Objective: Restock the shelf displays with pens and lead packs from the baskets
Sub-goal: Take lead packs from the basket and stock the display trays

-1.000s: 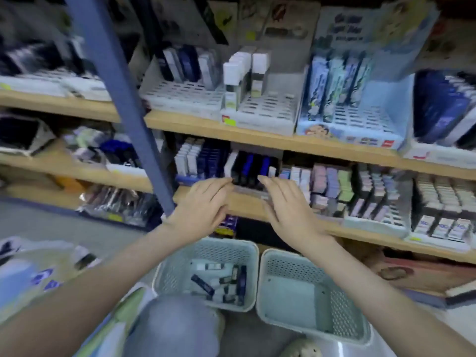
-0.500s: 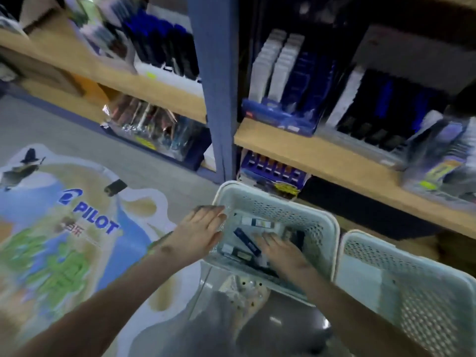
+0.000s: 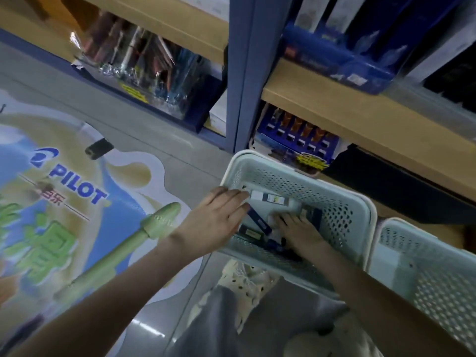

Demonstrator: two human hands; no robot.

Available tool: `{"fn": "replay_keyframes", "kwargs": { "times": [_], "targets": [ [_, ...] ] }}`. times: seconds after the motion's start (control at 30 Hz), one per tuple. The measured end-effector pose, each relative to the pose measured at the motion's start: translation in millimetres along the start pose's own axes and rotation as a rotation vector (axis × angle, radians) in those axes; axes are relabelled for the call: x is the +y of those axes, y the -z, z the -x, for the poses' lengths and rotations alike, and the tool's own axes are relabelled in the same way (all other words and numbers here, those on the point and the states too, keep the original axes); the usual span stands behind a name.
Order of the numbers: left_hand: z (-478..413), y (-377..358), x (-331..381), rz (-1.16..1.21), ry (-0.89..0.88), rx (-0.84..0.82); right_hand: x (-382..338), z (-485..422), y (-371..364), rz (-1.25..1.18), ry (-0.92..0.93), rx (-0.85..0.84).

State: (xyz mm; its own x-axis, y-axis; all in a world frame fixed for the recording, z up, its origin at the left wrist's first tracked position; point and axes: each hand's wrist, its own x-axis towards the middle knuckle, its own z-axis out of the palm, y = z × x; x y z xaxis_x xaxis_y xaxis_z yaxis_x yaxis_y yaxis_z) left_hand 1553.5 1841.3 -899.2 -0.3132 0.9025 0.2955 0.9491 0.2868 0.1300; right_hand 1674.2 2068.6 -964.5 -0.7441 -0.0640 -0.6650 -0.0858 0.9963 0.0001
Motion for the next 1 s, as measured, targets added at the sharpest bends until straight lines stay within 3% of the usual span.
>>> {"fn": "replay_keyframes", "kwargs": {
  "times": [0.27, 0.47, 1.0],
  "targets": [
    [3, -5, -5, 0.127, -0.006, 0.009, 2, -1, -10, 0.071, 0.044, 0.049],
    [2, -4, -3, 0.168, -0.031, 0.050, 6, -8, -10, -0.077, 0.038, 0.093],
    [2, -1, -2, 0.091, -0.020, 0.058, -4, -14, -20, -0.051, 0.042, 0.143]
  ]
}}
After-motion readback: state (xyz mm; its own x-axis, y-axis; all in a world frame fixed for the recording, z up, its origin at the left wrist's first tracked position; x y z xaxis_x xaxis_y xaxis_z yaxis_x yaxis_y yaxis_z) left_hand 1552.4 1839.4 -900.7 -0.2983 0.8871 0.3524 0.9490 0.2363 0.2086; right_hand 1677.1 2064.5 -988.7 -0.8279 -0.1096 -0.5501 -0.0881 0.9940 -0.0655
